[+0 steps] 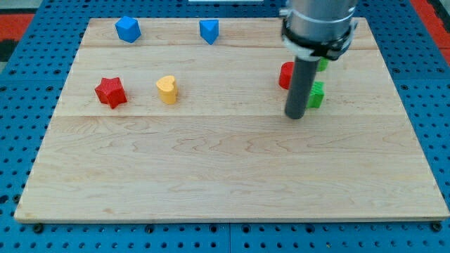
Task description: Point your arm closer to the red circle
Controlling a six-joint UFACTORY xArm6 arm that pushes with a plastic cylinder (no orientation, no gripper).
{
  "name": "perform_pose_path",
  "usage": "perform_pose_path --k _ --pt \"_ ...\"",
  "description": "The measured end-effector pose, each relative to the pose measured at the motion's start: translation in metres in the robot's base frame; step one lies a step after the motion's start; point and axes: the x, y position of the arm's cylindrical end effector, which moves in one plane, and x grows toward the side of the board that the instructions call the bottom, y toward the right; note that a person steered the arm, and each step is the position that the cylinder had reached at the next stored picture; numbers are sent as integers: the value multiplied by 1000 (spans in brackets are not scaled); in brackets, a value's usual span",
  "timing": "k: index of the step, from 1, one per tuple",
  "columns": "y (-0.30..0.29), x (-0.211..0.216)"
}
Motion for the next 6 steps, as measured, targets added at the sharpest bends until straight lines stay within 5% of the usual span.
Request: perform_pose_path --k 2,4,6 --pt "57 16" --pt "-28 21" --pt "-67 -81"
